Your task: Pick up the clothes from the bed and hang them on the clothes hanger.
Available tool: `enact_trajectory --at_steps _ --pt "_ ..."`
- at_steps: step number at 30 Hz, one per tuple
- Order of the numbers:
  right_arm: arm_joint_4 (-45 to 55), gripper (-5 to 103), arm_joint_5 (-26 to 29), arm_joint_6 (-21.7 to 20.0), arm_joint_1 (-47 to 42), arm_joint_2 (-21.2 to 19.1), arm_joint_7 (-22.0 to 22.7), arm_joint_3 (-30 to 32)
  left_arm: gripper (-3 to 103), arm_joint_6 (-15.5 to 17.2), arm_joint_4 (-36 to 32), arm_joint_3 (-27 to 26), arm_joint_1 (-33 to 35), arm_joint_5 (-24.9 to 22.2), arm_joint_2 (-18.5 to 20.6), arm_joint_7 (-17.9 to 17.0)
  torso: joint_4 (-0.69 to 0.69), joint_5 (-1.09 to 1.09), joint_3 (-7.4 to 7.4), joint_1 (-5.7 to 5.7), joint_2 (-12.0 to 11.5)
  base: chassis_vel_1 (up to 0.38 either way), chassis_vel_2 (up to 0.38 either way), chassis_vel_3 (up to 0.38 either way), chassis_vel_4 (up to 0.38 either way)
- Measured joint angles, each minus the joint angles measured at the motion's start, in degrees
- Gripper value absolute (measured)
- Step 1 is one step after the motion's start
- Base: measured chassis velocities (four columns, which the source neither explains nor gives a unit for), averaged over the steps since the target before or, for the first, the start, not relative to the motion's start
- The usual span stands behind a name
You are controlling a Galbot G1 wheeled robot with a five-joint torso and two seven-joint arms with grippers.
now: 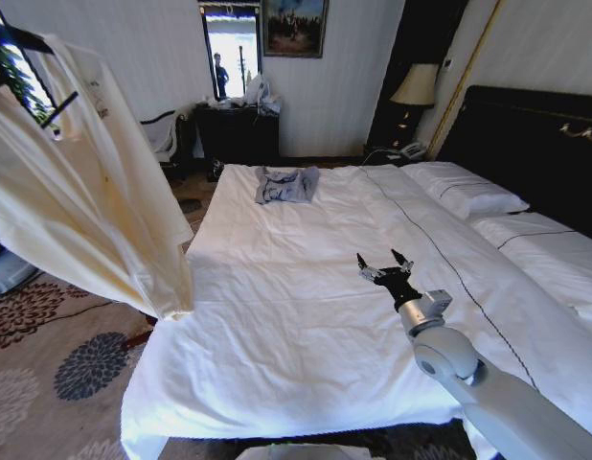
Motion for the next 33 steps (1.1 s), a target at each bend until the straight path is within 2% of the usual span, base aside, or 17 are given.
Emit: enact_trajectory --at_steps 12,33 --pt "0.00 100 0.00 0.00 0.00 0.00 0.00 0.00 18 -0.16 -0.06 2.38 -2.12 -1.48 2.47 0.35 -0.02 0.02 -0.01 0.00 0.00 0.000 0.000 0.000 0.000" --pt "0.00 100 0.00 0.00 0.00 0.00 0.00 0.00 18 -0.14 -0.65 4.84 -1.89 -1.06 1.19 -0.40 -0.01 0.01 0.00 0.00 0.00 0.000 0.000 0.000 0.000"
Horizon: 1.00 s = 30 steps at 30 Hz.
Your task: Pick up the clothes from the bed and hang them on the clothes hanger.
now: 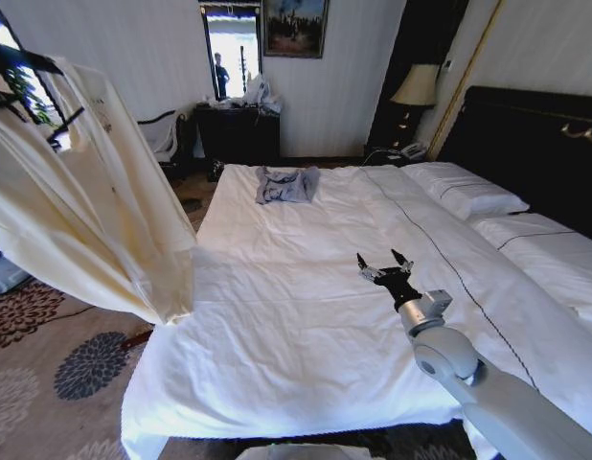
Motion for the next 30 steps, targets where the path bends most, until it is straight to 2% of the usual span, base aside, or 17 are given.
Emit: enact_trajectory --at_steps 16,26,27,29,30 --pt "0.00 100 0.00 0.00 0.00 0.00 0.00 0.00 18 -0.34 -1.01 2.75 -0.62 0.62 0.12 0.00 -0.01 0.01 0.00 0.00 0.00 0.000 0.000 0.000 0.000" --pt "0.00 100 0.00 0.00 0.00 0.00 0.00 0.00 17 0.08 -0.51 1.77 -0.63 -0.53 -0.17 -1.31 0.01 -0.01 0.00 -0.01 0.00 0.000 0.000 0.000 0.000" --pt "0.00 100 0.00 0.00 0.00 0.00 0.00 0.00 22 0.14 -0.45 1.51 -0.56 -0.64 -0.24 -1.51 0.00 -0.01 0.00 -0.01 0.00 0.000 0.000 0.000 0.000" --pt "0.00 100 0.00 0.00 0.00 0.00 0.00 0.00 22 0.24 -0.35 1.16 -0.47 -0.71 -0.36 -1.82 0.00 0.00 0.00 0.00 0.00 0.000 0.000 0.000 0.000" --pt "0.00 100 0.00 0.00 0.00 0.00 0.00 0.00 27 0.35 -0.19 0.66 -0.34 -0.81 -0.59 -2.25 0.00 0.01 0.00 -0.01 0.00 0.000 0.000 0.000 0.000"
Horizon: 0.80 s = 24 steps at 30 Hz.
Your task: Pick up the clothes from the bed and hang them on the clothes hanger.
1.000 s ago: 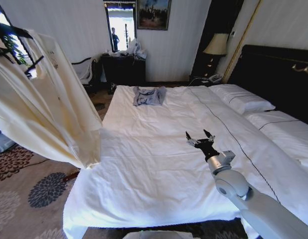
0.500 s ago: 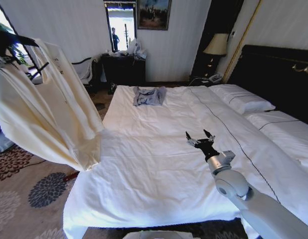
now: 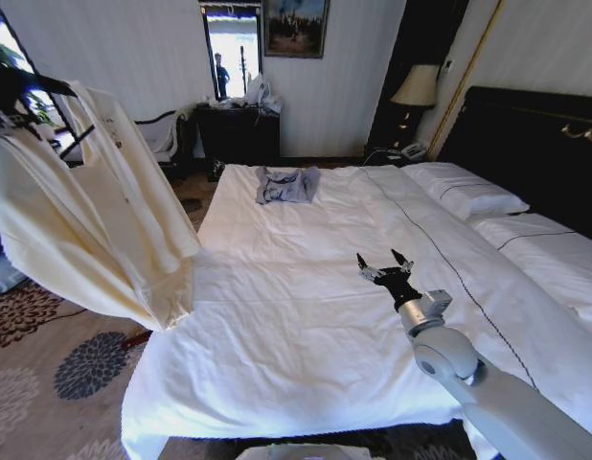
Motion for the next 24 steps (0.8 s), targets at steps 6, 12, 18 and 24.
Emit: enact_trajectory --at_steps 6,12,18,24 --pt "0.00 100 0.00 0.00 0.00 0.00 0.00 0.00 48 0.44 0.13 -1.13 0.16 -0.34 -0.26 -0.99 -0.01 0.00 0.00 0.00 0.00 0.000 0.000 0.000 0.000" --pt "0.00 100 0.00 0.00 0.00 0.00 0.00 0.00 76 0.56 -0.01 -1.93 0.11 -0.77 -0.03 -1.52 0.00 -0.01 0.00 0.00 0.00 0.000 0.000 0.000 0.000" --pt "0.00 100 0.00 0.00 0.00 0.00 0.00 0.00 92 0.59 0.07 -3.00 0.11 -1.27 0.15 -2.20 -0.01 0.00 0.00 0.00 0.00 0.000 0.000 0.000 0.000" --pt "0.00 100 0.00 0.00 0.00 0.00 0.00 0.00 100 0.56 -2.02 -1.57 -2.77 -2.04 1.65 -2.68 0.00 0.00 0.00 0.00 0.00 0.000 0.000 0.000 0.000"
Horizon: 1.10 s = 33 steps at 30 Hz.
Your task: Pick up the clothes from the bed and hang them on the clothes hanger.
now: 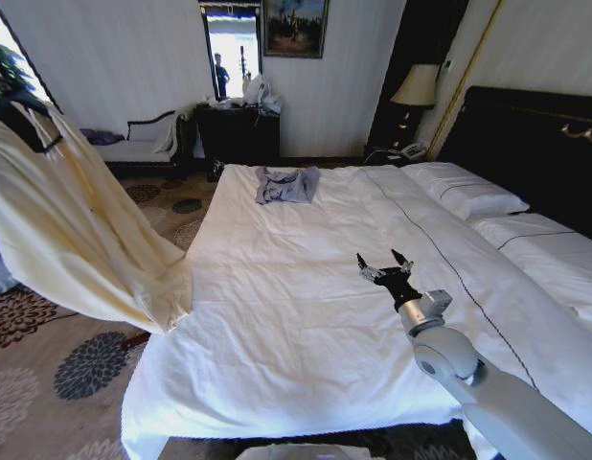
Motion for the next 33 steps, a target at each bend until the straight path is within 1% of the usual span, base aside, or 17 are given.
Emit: enact_trajectory --at_steps 10,15,18,19,20,21,22,23,24,25,26,27,28,29,30,31,33 --pt "0.00 100 0.00 0.00 0.00 0.00 0.00 0.00 100 -2.23 -5.31 2.08 -7.01 0.40 0.95 1.94 0.00 0.00 0.00 0.00 0.00 0.000 0.000 0.000 0.000" --pt "0.00 100 0.00 0.00 0.00 0.00 0.00 0.00 100 -5.90 -12.98 7.70 -12.60 4.21 0.67 4.96 0.01 0.00 0.00 0.00 0.00 0.000 0.000 0.000 0.000" --pt "0.00 100 0.00 0.00 0.00 0.00 0.00 0.00 100 -8.98 -20.92 16.98 -19.12 9.14 -0.02 6.73 -0.03 0.00 0.00 0.00 0.00 0.000 0.000 0.000 0.000" --pt "0.00 100 0.00 0.00 0.00 0.00 0.00 0.00 100 -8.98 -20.92 16.98 -19.12 9.14 -0.02 6.73 -0.03 0.00 0.00 0.00 0.00 0.000 0.000 0.000 0.000" --pt "0.00 100 0.00 0.00 0.00 0.00 0.00 0.00 100 -11.17 -24.18 22.23 -22.56 11.61 0.12 7.65 -0.03 0.01 0.00 0.01 0.00 0.000 0.000 0.000 0.000" --pt "0.00 100 0.00 0.00 0.00 0.00 0.00 0.00 100 -11.84 -25.04 24.11 -23.69 12.43 0.26 7.93 -0.02 0.02 0.00 0.01 0.00 0.000 0.000 0.000 0.000" --pt "0.00 100 0.00 0.00 0.00 0.00 0.00 0.00 100 -13.84 -27.74 33.10 -28.94 16.69 1.39 10.23 -0.02 0.02 0.00 0.00 -0.01 0.000 0.000 0.000 0.000" --pt "0.00 100 0.00 0.00 0.00 0.00 0.00 0.00 100 -15.34 -29.07 38.78 -31.88 19.82 2.53 11.82 -0.01 -0.02 0.00 0.00 0.00 0.000 0.000 0.000 0.000" --pt "0.00 100 0.00 0.00 0.00 0.00 0.00 0.00 100 -15.34 -29.07 38.78 -31.88 19.82 2.53 11.82 -0.01 -0.02 0.00 0.00 0.00 0.000 0.000 0.000 0.000" --pt "0.00 100 0.00 0.00 0.00 0.00 0.00 0.00 100 -16.13 -29.71 41.80 -33.28 21.38 3.19 12.48 0.00 -0.02 0.00 0.00 0.00 0.000 0.000 0.000 0.000" --pt "0.00 100 0.00 0.00 0.00 0.00 0.00 0.00 100 -16.87 -30.73 47.02 -35.62 23.56 4.37 13.24 0.02 0.00 0.00 0.00 0.00 0.000 0.000 0.000 0.000" --pt "0.00 100 0.00 0.00 0.00 0.00 0.00 0.00 100 -17.59 -32.07 55.91 -39.40 27.36 6.33 13.88 0.02 -0.02 0.00 0.00 0.00 0.000 0.000 0.000 0.000" --pt "0.00 100 0.00 0.00 0.00 0.00 0.00 0.00 100 -17.81 -32.60 60.59 -41.62 29.70 7.38 14.19 0.02 -0.02 0.00 0.00 0.00 0.000 0.000 0.000 0.000" --pt "0.00 100 0.00 0.00 0.00 0.00 0.00 0.00 100 -17.81 -32.60 60.59 -41.62 29.70 7.38 14.19 0.02 -0.02 0.00 0.00 0.00 0.000 0.000 0.000 0.000" --pt "0.00 100 0.00 0.00 0.00 0.00 0.00 0.00 100 -18.14 -33.19 68.38 -45.51 33.56 9.19 14.51 -0.01 0.02 0.00 0.00 0.00 0.000 0.000 0.000 0.000" --pt "0.00 100 0.00 0.00 0.00 0.00 0.00 0.00 100 -18.13 -33.18 73.22 -47.98 35.89 10.52 14.65 -0.01 0.02 0.00 0.00 0.00 0.000 0.000 0.000 0.000" --pt "0.00 100 0.00 -0.01 0.00 -0.01 0.00 0.00 100 -18.06 -33.07 86.90 -54.64 44.20 16.38 14.45 -0.02 -0.02 0.00 0.01 0.00 0.000 0.000 0.000 0.000"
